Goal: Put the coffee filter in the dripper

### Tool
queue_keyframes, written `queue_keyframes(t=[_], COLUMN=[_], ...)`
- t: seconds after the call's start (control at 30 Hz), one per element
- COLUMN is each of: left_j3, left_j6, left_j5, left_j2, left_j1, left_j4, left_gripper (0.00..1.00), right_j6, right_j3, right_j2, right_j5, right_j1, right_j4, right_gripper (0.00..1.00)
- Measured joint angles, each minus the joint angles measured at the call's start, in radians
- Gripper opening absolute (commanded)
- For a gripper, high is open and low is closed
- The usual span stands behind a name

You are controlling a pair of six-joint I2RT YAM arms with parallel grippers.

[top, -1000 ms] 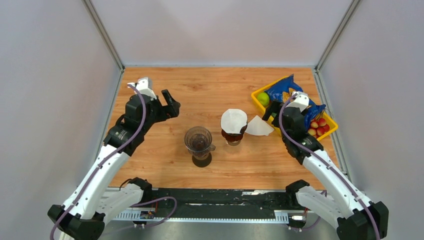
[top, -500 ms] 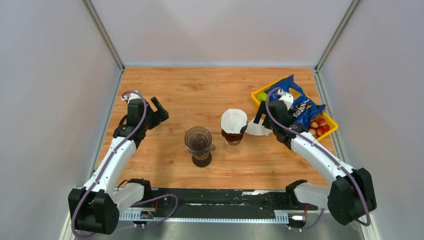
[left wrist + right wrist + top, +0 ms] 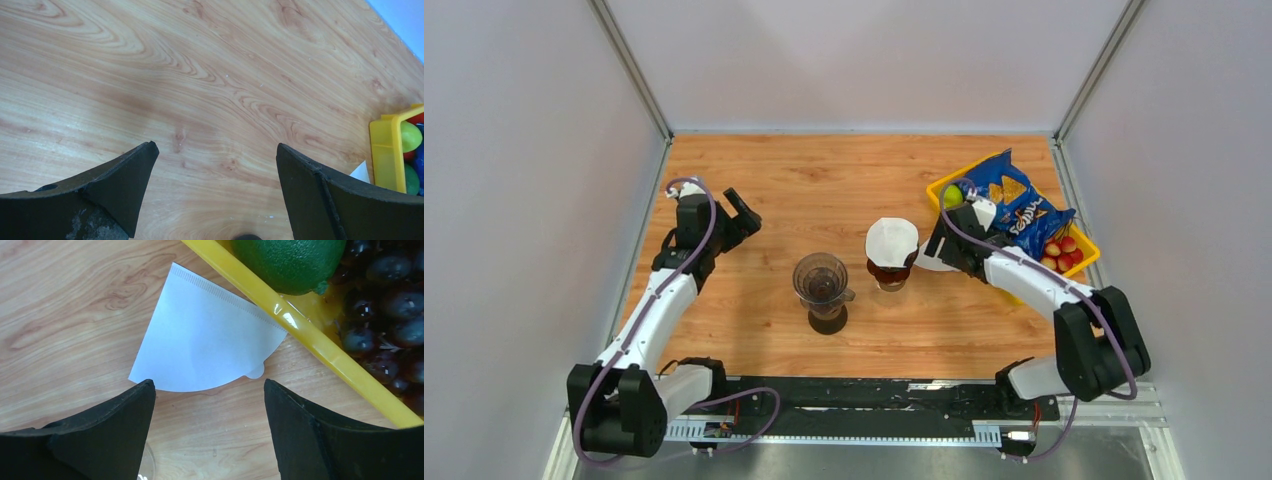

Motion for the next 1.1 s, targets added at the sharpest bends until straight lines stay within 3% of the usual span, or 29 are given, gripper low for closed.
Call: queue_keyframes(t=[0.5, 1.0, 1.1], left_j3=[-0.025, -0.029, -0.029], left_j6=[0.002, 0.004, 0.004], left_j5=[-0.017, -0.048, -0.048], left_j2=[-0.064, -0.113, -0.113], left_j1=[0.015, 0.015, 0.015], left_j4=[0.0, -0.017, -0.018], left_gripper=[1.0, 1.0, 1.0], right_j6=[0.039, 0.047, 0.045], right_j3=[0.09, 0.112, 0.112], right_j2=[0.274, 0.306, 0.306], right_j5=[0.059, 0.106, 0.104], right_j1=[0.023, 0.024, 0.024], right_j4=[-0.002, 0.011, 0.013], right_gripper=[0.76, 0.31, 0.26])
